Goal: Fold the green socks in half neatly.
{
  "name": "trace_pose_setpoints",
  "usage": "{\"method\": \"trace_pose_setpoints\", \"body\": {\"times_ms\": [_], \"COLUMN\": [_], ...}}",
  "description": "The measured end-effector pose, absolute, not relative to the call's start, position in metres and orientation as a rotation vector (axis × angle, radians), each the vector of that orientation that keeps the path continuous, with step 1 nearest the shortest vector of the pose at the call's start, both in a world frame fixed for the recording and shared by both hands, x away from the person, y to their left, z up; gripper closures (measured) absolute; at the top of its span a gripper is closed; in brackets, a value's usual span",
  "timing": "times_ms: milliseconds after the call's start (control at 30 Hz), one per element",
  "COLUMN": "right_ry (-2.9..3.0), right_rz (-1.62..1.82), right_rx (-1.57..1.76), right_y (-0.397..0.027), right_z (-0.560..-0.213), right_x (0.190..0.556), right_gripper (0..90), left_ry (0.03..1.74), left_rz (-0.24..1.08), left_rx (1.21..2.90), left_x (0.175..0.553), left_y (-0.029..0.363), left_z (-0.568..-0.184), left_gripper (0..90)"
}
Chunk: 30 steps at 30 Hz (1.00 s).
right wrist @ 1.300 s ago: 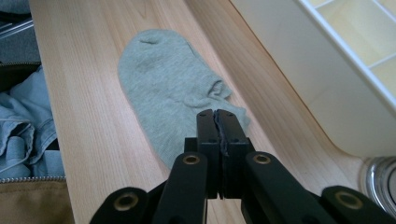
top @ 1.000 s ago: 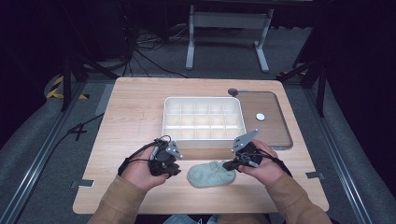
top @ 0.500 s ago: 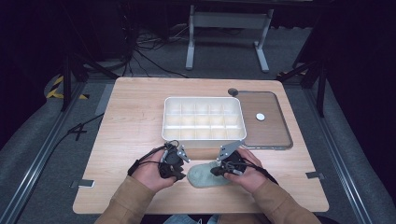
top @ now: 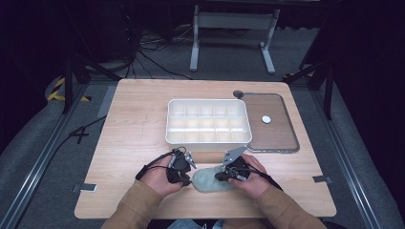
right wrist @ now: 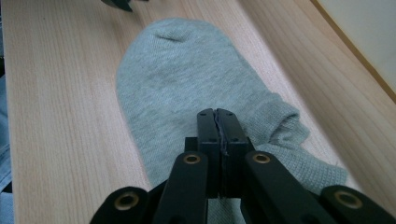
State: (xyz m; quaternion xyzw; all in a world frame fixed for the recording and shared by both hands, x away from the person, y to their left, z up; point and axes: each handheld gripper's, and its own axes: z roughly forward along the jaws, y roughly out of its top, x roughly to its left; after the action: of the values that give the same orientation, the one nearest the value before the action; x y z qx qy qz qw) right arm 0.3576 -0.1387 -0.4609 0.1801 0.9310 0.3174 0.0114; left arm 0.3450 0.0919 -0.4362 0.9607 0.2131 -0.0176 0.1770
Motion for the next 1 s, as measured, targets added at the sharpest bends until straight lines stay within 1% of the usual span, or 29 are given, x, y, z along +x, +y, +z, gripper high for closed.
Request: {"method": "trace_pose_setpoints", "body": {"times_ms": [33,67,100,133,267,400,600,1000], "right_ry": [2.902,2.902,2.9,2.902,2.894,2.888,2.855,2.81], "right_rz": [0.991,0.991,0.996,1.004,1.017,1.022,1.045,1.078], "right_rx": [0.561,0.561,0.564,0.563,0.577,0.585,0.613,0.646], "right_y": [-0.139,-0.139,-0.139,-0.139,-0.141,-0.142,-0.144,-0.145], "right_z": [-0.461,-0.461,-0.461,-0.461,-0.462,-0.463,-0.464,-0.467], "right_x": [0.357,0.357,0.357,0.357,0.357,0.354,0.348,0.342], "right_gripper": [90.0,90.0,90.0,90.0,90.0,90.0,90.0,90.0], "left_ry": [0.603,0.608,0.6,0.599,0.584,0.564,0.5,0.373], "left_rz": [-0.05,-0.014,0.02,0.005,-0.016,-0.003,-0.015,0.082], "left_rx": [2.719,2.748,2.775,2.77,2.78,2.772,2.761,2.641], "left_x": [0.345,0.344,0.344,0.344,0.343,0.345,0.348,0.347], "left_y": [0.092,0.088,0.085,0.082,0.076,0.072,0.06,0.041], "left_z": [-0.436,-0.44,-0.443,-0.443,-0.443,-0.444,-0.443,-0.422], "left_gripper": [84.4,84.4,87.6,89.5,89.9,89.8,89.7,89.0]}}
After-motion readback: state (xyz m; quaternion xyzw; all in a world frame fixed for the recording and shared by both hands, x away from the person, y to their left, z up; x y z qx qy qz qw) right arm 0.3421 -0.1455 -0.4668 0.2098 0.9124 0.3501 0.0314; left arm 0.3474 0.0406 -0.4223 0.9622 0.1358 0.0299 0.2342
